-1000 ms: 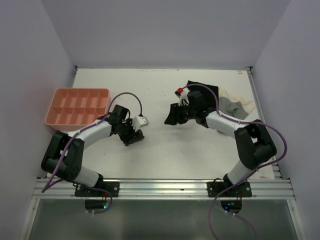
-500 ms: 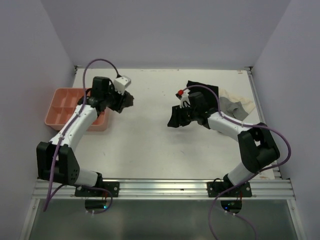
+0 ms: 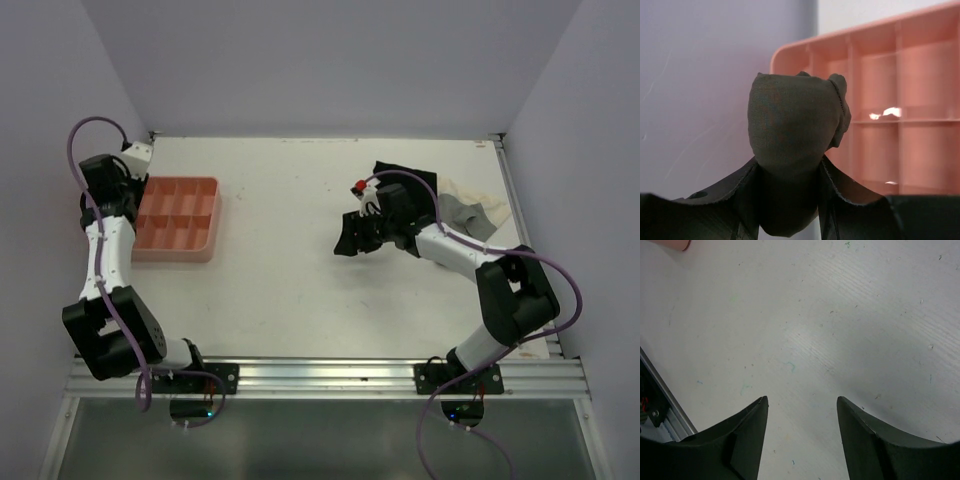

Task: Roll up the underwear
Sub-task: Place the rolled underwear into the container

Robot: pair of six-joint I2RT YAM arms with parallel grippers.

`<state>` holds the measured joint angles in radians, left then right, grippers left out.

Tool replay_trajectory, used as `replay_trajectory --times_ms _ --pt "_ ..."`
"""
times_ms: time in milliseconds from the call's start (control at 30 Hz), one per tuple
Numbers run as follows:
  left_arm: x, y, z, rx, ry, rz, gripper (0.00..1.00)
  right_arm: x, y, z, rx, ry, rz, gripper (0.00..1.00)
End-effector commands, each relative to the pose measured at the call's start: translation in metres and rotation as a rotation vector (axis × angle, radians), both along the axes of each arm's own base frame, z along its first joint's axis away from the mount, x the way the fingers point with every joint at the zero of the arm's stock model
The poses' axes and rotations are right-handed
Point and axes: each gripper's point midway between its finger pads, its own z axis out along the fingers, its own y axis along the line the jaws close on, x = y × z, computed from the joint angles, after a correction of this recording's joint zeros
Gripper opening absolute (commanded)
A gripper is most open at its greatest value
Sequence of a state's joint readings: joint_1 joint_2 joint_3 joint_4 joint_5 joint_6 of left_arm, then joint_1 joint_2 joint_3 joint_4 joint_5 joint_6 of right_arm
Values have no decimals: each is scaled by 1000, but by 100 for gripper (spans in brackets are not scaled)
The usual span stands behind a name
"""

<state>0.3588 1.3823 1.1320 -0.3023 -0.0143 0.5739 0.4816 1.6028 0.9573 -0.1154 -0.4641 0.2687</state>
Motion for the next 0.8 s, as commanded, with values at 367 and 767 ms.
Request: replay_trajectory --times_ms 367,767 --pt "-14 105 -30 388 17 84 0 7 3 30 16 -73 30 76" --pt "-21 82 -50 288 40 34 0 7 3 24 8 -57 33 77"
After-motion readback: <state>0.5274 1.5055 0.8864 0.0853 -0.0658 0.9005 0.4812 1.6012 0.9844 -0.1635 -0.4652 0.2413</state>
